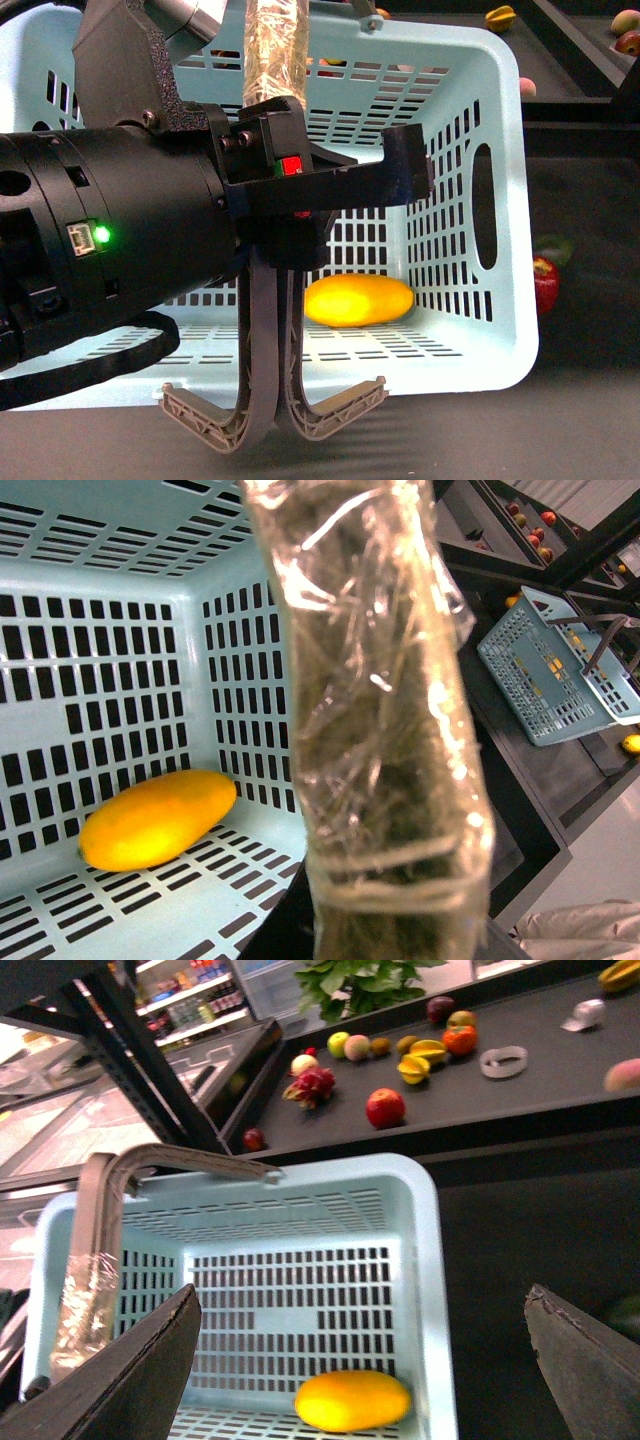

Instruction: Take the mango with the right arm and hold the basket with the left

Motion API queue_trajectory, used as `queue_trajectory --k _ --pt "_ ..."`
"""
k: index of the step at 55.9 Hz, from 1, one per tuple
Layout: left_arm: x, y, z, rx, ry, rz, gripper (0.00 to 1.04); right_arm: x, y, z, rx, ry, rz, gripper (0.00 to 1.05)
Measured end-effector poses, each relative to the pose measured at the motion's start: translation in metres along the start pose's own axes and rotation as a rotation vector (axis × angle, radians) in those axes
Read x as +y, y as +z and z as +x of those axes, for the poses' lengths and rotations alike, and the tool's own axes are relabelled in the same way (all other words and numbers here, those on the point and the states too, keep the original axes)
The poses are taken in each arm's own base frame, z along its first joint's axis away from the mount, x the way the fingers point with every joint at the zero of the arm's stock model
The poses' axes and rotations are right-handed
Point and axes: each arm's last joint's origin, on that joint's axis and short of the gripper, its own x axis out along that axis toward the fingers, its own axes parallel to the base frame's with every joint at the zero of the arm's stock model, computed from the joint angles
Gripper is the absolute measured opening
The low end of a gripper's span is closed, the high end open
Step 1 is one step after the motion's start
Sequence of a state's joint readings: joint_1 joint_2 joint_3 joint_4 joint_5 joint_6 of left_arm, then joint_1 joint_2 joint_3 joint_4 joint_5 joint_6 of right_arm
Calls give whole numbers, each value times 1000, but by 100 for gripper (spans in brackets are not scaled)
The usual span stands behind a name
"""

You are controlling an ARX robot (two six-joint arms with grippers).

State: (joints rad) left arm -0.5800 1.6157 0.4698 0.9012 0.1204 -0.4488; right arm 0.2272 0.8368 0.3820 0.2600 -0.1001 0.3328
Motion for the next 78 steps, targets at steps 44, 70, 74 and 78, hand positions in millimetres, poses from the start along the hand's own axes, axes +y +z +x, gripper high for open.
queue_trajectory --k 44,70,74,78 --pt "0 0 0 1 -3 2 5 -39 -51 -70 -256 -284 -279 50" --pt "0 0 0 0 -4 1 5 -42 -68 -78 -248 -288 -314 2" --pt "0 0 0 -1 -3 3 5 -42 -68 -78 -249 -287 -314 2" --pt "-1 0 0 -1 -4 4 5 -42 -68 -78 -249 -287 -314 2"
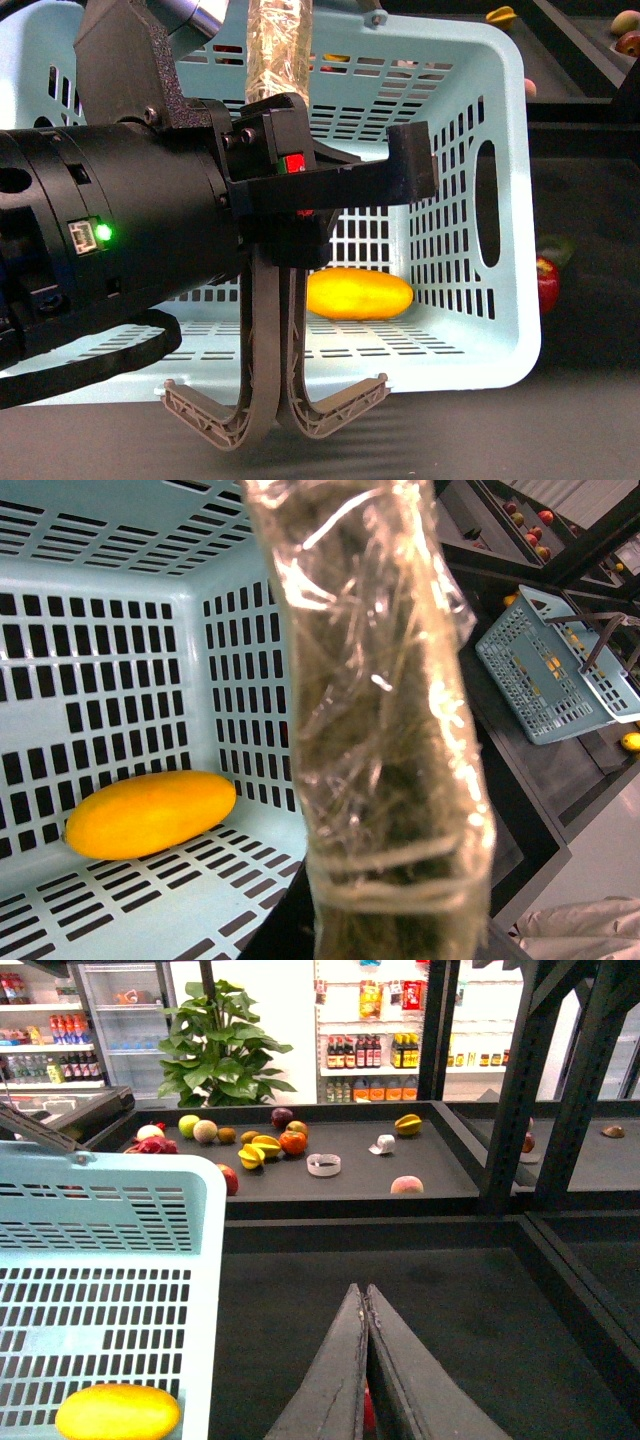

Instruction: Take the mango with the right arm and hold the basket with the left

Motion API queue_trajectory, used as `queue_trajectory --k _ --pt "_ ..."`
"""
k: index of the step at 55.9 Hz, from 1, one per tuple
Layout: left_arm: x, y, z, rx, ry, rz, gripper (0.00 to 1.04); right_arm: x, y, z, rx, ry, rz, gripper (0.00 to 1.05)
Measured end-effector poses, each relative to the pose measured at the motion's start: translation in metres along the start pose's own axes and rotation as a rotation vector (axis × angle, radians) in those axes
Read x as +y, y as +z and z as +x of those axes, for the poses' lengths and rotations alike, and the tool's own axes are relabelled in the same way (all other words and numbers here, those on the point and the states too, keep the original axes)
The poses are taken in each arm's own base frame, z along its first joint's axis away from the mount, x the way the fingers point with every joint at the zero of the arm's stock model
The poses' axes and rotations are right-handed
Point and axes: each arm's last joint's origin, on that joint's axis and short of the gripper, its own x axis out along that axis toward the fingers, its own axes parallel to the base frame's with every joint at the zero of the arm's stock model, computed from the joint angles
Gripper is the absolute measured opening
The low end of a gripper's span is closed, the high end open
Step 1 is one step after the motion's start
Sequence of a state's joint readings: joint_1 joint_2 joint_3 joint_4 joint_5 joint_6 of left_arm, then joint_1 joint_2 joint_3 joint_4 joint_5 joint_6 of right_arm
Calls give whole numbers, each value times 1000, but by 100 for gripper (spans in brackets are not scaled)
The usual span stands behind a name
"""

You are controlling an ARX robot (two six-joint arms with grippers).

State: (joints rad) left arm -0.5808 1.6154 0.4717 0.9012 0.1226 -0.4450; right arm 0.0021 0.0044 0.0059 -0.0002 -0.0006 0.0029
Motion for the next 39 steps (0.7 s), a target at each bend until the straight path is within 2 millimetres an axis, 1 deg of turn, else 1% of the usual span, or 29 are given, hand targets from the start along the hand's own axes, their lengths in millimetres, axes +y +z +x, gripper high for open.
queue_trajectory --k 16,20,24,26,28,35,39 --pt "0 0 0 0 0 -1 5 0 0 0 0 0 0 2" --pt "0 0 0 0 0 -2 5 0 0 0 0 0 -2 12" --pt "0 0 0 0 0 -3 5 0 0 0 0 0 -2 26" --pt "0 0 0 0 0 -2 5 0 0 0 0 0 -2 35" --pt "0 0 0 0 0 -2 5 0 0 0 0 0 -2 40" --pt "0 0 0 0 0 -2 5 0 0 0 0 0 -2 67" --pt "0 0 0 -11 14 13 5 0 0 0 0 0 -2 79"
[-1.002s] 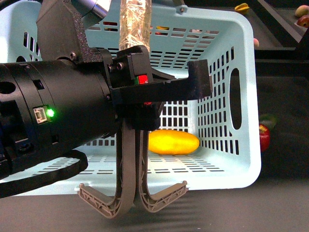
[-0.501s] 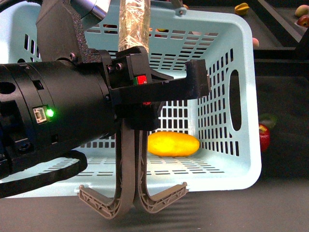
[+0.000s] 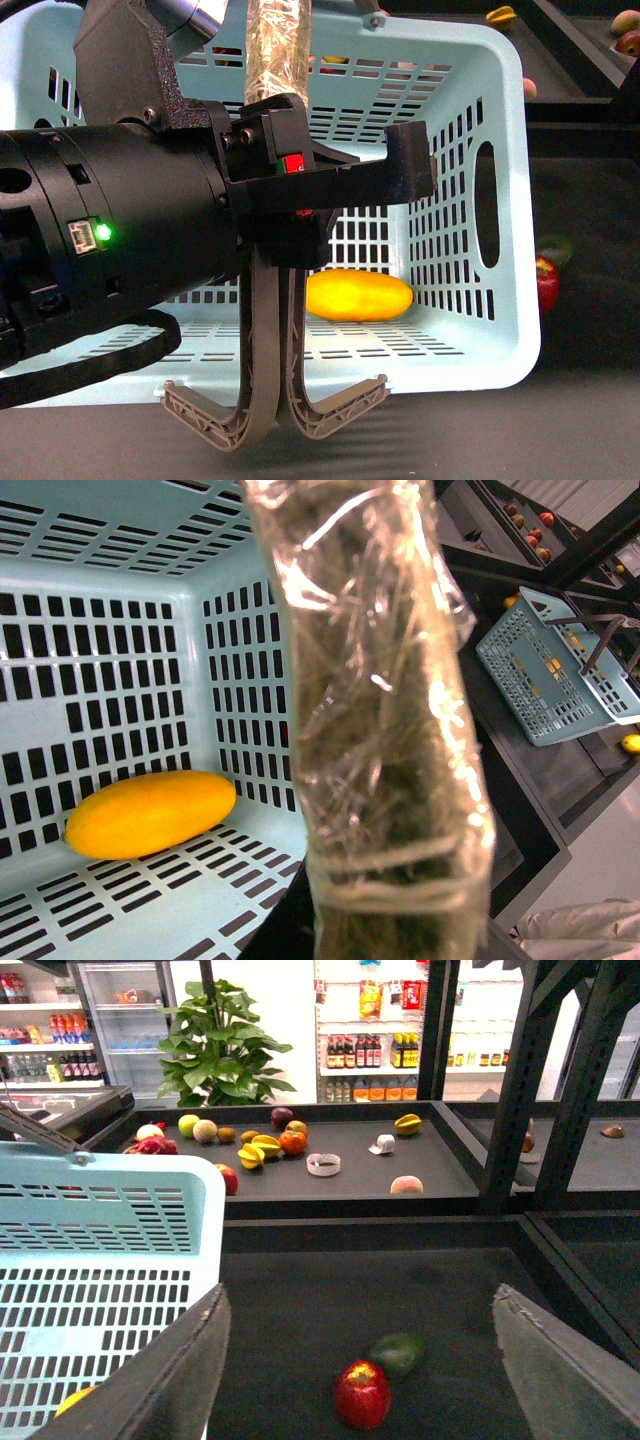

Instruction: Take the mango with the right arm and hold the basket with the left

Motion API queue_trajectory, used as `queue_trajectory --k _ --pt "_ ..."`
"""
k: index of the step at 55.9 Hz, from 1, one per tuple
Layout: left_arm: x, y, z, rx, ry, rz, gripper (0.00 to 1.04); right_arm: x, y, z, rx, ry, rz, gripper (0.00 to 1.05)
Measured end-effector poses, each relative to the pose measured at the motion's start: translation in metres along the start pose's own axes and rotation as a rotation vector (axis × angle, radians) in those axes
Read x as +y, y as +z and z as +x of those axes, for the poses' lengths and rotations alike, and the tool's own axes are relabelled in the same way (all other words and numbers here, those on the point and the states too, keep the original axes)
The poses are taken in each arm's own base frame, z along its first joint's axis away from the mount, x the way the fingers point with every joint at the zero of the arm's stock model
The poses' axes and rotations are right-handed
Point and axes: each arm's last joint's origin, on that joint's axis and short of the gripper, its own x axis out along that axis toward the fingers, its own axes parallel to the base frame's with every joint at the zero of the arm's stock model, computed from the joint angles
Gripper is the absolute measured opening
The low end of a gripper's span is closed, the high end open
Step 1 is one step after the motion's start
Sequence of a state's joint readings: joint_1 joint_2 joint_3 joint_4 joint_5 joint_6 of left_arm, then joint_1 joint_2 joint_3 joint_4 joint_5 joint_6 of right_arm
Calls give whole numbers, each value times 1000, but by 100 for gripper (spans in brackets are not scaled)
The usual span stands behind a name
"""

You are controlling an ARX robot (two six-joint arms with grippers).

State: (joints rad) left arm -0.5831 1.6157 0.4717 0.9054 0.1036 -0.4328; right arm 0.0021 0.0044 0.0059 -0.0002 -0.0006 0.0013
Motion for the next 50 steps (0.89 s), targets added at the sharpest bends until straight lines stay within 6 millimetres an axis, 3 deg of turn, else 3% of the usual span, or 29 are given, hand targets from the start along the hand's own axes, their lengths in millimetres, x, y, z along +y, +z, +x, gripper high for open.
queue_trajectory --k 7,10,17,28,50 --pt "8 -1 10 -92 194 140 5 0 0 0 0 0 0 98" --pt "15 6 17 -119 264 176 5 0 0 0 0 0 1 97" --pt "34 29 27 -196 402 77 5 0 0 0 0 0 0 97" --pt "62 50 34 -303 606 -219 5 0 0 0 0 0 0 97" --pt "105 59 54 -541 756 -878 5 0 0 0 0 0 0 97"
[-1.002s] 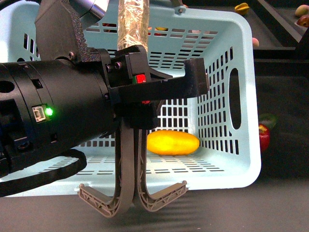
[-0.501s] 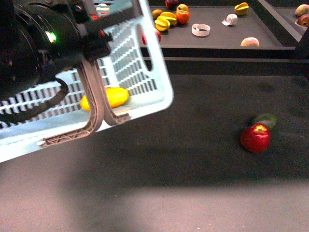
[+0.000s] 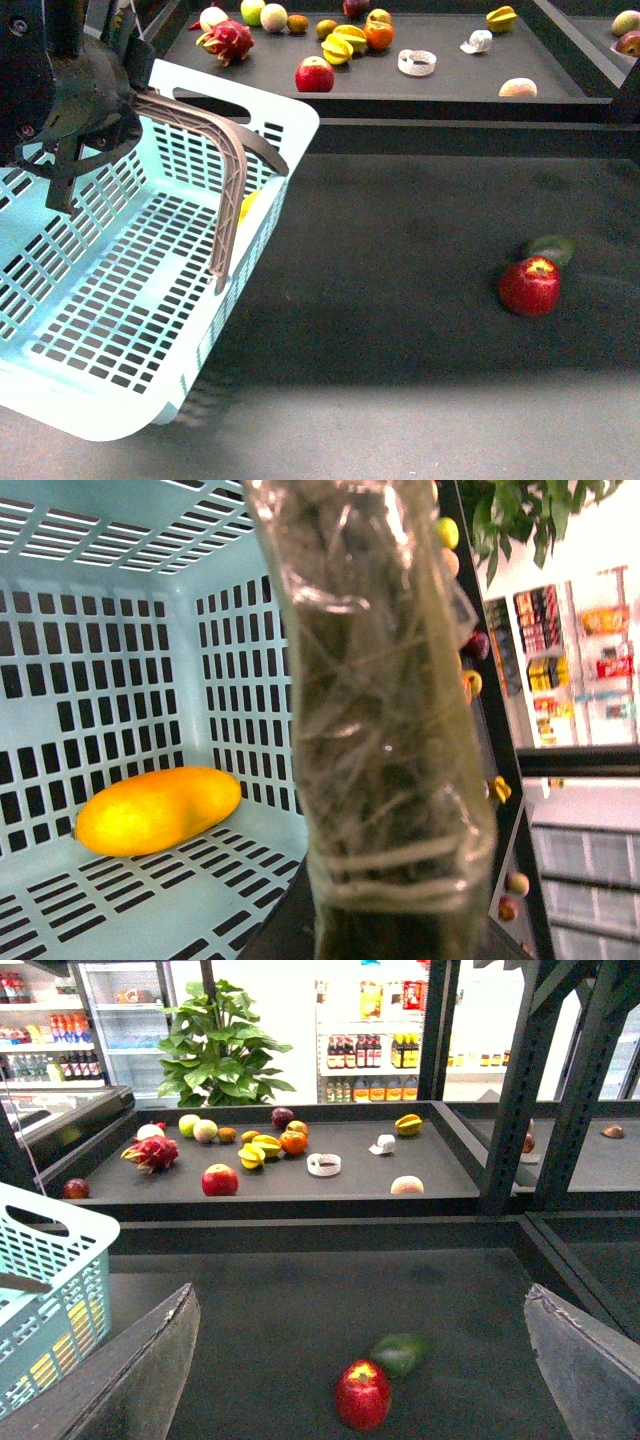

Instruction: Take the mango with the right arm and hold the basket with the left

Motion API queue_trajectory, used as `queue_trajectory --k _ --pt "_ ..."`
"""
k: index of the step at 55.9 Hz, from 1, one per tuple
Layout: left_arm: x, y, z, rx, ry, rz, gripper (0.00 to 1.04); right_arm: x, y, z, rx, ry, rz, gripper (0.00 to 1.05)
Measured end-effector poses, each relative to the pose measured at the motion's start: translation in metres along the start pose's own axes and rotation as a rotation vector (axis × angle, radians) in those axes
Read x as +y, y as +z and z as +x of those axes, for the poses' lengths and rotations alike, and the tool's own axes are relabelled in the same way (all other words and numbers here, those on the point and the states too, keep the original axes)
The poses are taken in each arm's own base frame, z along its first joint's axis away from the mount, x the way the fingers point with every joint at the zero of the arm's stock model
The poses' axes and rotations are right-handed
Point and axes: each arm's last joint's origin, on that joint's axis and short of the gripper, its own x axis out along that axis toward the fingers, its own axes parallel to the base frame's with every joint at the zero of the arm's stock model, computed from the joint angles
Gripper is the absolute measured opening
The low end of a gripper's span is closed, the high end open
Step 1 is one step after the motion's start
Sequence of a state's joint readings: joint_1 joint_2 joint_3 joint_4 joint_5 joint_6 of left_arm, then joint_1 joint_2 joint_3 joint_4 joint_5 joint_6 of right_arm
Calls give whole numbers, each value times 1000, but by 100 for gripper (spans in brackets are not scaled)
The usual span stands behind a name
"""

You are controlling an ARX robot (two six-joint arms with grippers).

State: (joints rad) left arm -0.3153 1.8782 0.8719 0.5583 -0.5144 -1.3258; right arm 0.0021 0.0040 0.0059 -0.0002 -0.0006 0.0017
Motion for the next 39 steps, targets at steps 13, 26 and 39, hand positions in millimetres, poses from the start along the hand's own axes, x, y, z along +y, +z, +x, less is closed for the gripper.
queue_trajectory --k 13,26,39 --pt "24 10 27 -102 86 -127 5 0 0 0 0 0 0 97" --pt "48 14 45 -117 142 -222 5 0 0 0 0 0 0 97" --pt "40 10 51 -81 137 -265 37 0 0 0 0 0 0 97"
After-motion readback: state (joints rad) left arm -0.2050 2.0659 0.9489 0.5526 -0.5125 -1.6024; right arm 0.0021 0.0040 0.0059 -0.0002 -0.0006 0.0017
